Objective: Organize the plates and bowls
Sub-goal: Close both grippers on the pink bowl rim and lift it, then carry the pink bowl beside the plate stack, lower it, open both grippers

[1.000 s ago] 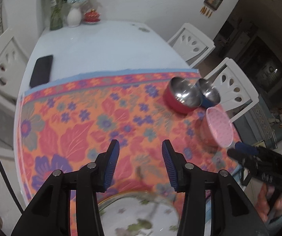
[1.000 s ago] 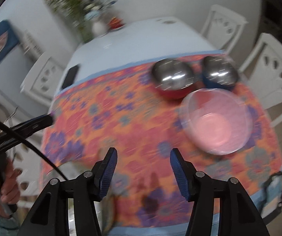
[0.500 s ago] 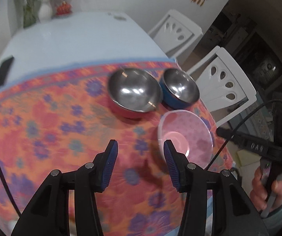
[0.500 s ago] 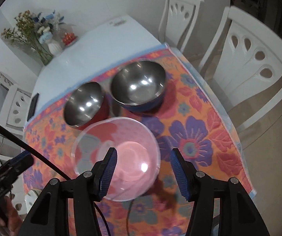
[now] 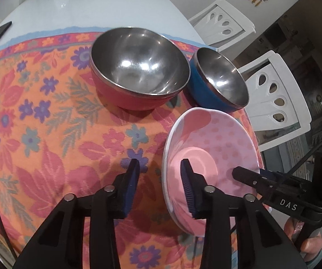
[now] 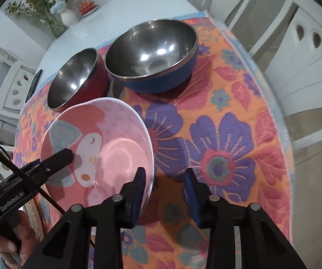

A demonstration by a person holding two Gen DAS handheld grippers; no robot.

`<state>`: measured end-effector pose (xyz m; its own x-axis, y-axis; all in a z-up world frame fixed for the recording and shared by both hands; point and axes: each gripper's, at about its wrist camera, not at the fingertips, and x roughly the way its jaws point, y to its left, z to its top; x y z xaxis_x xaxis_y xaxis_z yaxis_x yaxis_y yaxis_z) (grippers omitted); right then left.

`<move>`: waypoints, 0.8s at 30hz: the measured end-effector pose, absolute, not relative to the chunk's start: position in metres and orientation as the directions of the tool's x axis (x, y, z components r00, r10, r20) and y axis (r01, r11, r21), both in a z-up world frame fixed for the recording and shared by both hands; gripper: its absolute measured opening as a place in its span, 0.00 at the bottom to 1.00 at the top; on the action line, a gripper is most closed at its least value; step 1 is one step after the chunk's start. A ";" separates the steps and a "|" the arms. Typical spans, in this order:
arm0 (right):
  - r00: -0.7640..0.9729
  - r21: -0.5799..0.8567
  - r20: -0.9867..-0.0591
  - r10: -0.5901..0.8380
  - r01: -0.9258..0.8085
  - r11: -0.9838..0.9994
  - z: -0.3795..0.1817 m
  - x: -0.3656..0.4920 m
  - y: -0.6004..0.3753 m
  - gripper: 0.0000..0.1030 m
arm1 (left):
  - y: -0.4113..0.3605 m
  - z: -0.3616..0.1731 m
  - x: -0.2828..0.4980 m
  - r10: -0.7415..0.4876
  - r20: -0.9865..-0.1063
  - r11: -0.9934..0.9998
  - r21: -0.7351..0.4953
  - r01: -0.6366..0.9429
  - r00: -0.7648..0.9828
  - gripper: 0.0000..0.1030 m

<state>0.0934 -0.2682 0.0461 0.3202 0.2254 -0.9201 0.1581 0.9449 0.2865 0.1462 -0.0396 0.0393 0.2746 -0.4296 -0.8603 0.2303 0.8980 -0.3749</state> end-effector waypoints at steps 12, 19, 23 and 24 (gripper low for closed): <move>0.322 0.253 -0.920 0.225 0.047 0.966 0.046 0.095 -0.243 0.15 | -0.046 0.034 0.141 -0.442 -0.850 0.893 -0.385 0.234 0.286 0.13; 0.347 0.250 -0.911 0.224 0.031 0.968 0.064 0.083 -0.238 0.15 | -0.042 0.055 0.127 -0.455 -0.833 0.886 -0.387 0.256 0.315 0.13; 0.376 0.251 -0.899 0.224 0.025 0.968 0.087 0.071 -0.234 0.15 | -0.037 0.076 0.114 -0.465 -0.820 0.882 -0.394 0.260 0.334 0.13; 0.381 0.257 -0.896 0.228 0.025 0.966 0.093 0.068 -0.234 0.15 | -0.036 0.081 0.110 -0.466 -0.817 0.881 -0.394 0.262 0.339 0.13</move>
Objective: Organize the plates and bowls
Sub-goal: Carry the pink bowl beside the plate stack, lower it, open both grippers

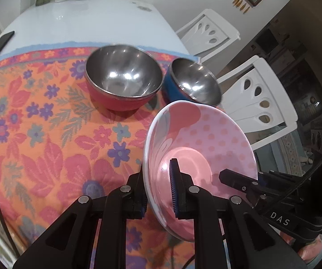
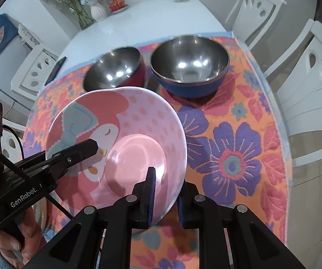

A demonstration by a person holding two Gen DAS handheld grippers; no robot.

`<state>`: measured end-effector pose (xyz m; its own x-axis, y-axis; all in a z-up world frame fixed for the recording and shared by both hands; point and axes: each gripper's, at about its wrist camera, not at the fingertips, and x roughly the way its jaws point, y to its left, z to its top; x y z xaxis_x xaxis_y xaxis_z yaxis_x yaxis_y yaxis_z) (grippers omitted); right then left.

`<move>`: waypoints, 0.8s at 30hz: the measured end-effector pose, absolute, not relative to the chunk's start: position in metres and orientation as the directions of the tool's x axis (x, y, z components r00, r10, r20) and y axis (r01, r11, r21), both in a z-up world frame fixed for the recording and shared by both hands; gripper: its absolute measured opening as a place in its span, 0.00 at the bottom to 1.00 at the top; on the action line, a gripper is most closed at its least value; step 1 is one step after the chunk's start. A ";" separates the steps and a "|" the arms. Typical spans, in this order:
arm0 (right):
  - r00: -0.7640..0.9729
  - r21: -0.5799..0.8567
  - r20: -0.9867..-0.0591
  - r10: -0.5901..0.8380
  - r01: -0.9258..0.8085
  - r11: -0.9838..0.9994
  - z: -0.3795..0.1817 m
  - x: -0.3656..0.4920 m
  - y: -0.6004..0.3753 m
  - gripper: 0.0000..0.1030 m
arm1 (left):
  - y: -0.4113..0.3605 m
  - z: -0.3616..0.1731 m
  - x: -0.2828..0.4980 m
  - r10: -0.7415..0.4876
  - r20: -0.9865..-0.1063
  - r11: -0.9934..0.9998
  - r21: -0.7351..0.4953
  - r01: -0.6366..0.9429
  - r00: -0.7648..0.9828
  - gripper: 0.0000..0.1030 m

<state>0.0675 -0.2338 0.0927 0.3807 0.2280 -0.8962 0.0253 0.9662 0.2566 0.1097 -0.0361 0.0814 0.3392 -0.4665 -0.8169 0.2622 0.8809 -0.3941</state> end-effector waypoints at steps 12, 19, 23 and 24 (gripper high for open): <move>0.297 0.264 -0.920 0.254 -0.008 0.964 0.096 0.017 -0.215 0.16 | -0.025 0.087 0.051 -0.444 -0.841 0.887 -0.363 0.287 0.309 0.13; 0.214 0.255 -0.944 0.253 -0.016 0.967 0.066 0.003 -0.207 0.16 | -0.022 0.057 0.028 -0.416 -0.880 0.894 -0.351 0.278 0.229 0.13; 0.199 0.248 -0.948 0.247 -0.017 0.969 0.059 0.003 -0.207 0.16 | -0.021 0.049 0.023 -0.412 -0.884 0.896 -0.351 0.271 0.218 0.13; 0.198 0.247 -0.949 0.246 -0.016 0.969 0.058 0.003 -0.207 0.16 | -0.021 0.047 0.022 -0.415 -0.884 0.895 -0.354 0.269 0.214 0.13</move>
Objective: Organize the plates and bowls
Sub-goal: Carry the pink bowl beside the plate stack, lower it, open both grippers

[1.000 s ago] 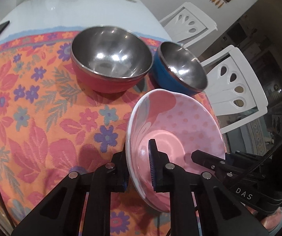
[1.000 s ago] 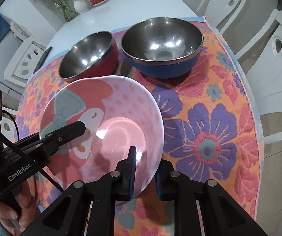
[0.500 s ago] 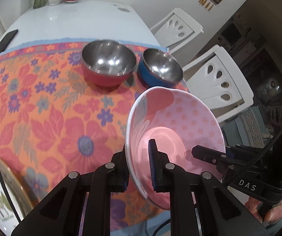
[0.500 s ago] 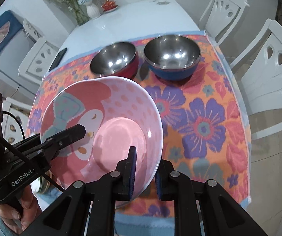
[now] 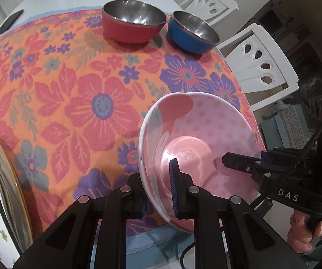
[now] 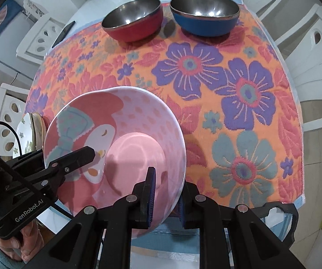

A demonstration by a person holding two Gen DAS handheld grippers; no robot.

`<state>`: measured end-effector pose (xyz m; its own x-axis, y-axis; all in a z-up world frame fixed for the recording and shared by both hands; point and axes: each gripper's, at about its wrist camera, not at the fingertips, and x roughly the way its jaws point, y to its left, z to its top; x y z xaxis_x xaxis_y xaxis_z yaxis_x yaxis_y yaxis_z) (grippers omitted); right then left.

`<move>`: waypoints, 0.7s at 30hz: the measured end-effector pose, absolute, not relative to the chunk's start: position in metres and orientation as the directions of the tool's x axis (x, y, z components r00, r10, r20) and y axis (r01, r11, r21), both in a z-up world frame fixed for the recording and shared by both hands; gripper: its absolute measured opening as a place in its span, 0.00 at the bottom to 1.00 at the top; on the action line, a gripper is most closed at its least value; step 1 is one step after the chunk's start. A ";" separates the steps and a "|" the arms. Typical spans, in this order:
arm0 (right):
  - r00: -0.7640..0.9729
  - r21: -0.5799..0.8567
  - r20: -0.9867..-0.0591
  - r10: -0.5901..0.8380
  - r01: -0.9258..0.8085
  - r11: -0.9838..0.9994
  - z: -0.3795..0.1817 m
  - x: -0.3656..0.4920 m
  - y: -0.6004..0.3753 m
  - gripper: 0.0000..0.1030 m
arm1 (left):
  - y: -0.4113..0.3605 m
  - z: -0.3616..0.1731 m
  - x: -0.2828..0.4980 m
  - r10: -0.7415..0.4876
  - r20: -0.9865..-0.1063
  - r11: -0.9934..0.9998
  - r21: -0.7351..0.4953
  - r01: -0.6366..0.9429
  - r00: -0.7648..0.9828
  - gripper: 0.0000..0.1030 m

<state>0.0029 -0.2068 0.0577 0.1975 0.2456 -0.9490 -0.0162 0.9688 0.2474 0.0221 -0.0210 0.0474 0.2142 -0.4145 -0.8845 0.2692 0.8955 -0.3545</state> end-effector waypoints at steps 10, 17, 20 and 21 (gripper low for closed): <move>0.160 0.267 -0.951 0.265 -0.009 0.964 0.049 0.001 -0.209 0.16 | -0.020 0.041 0.012 -0.403 -0.897 0.892 -0.340 0.297 0.183 0.13; 0.105 0.334 -0.938 0.331 0.012 0.942 0.055 -0.010 -0.222 0.16 | -0.018 0.051 0.004 -0.387 -0.904 0.887 -0.312 0.342 0.180 0.13; 0.098 0.365 -0.927 0.363 0.000 0.931 0.068 -0.020 -0.232 0.16 | -0.014 0.059 -0.004 -0.391 -0.902 0.873 -0.302 0.382 0.181 0.14; 0.103 0.369 -0.924 0.368 -0.010 0.929 0.075 -0.022 -0.234 0.16 | -0.013 0.062 -0.006 -0.394 -0.902 0.869 -0.301 0.391 0.180 0.14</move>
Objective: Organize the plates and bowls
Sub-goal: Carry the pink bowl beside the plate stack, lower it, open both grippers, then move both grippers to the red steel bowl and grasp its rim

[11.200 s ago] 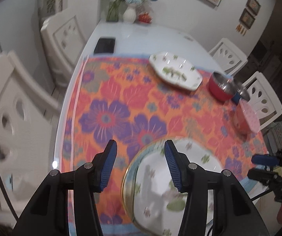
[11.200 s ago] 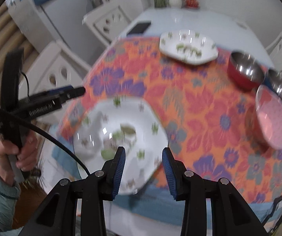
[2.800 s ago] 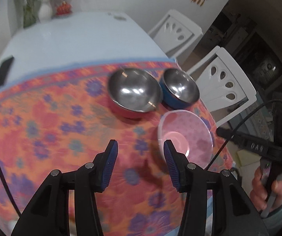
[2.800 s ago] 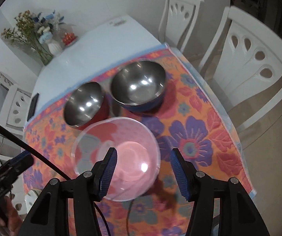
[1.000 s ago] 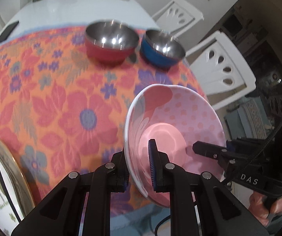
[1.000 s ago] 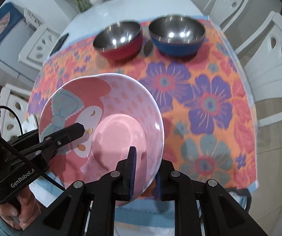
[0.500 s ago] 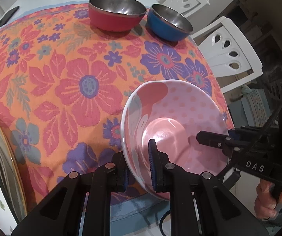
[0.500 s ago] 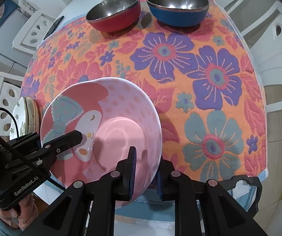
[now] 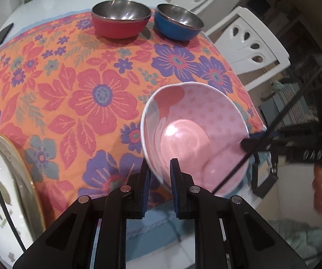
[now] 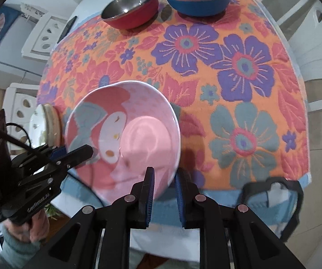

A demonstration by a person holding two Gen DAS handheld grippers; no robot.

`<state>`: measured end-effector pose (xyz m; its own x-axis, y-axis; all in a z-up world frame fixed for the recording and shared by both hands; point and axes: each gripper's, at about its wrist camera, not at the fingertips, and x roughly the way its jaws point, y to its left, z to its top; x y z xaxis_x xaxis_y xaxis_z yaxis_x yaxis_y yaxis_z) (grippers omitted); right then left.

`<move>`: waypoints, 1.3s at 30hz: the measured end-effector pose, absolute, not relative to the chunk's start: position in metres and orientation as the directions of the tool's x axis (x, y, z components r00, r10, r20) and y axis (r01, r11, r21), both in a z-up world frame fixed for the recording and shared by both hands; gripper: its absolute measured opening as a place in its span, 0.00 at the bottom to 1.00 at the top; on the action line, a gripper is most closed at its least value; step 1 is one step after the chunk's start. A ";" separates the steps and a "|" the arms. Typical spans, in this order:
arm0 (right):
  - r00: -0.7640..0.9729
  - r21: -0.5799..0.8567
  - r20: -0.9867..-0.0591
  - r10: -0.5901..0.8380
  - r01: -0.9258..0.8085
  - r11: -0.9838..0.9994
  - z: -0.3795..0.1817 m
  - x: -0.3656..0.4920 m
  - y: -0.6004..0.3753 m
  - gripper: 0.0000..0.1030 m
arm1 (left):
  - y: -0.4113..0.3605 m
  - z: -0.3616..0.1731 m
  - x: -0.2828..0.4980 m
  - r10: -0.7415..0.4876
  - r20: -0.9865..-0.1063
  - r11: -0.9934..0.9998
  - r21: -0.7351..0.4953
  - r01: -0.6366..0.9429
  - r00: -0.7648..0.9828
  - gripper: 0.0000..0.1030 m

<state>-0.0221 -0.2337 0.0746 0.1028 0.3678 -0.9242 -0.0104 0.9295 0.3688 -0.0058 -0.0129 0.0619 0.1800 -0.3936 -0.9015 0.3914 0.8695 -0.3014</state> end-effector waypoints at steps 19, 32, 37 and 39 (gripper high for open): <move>0.363 0.614 -0.738 0.568 0.014 0.789 0.160 0.062 -0.225 0.47 | 0.025 0.154 0.090 -0.343 -0.824 0.913 -0.180 0.367 0.451 0.29; 0.366 0.574 -0.813 0.453 0.374 0.728 0.095 0.164 -0.228 0.47 | -0.006 0.114 0.223 -0.335 -0.854 0.907 -0.178 0.382 0.398 0.57; 0.340 0.545 -0.834 0.435 0.383 0.745 0.078 0.189 -0.222 0.47 | -0.007 0.071 0.261 -0.400 -0.865 0.888 -0.283 0.363 0.305 0.49; 0.327 0.537 -0.840 0.434 0.382 0.752 0.070 0.199 -0.218 0.47 | -0.007 0.059 0.269 -0.420 -0.865 0.879 -0.313 0.360 0.275 0.42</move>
<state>0.1994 -0.2184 0.0705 0.3270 0.4336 -0.8397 0.3820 0.7521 0.5371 0.2694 -0.0073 0.0587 0.2751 -0.4204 -0.8646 0.3598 0.8790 -0.3129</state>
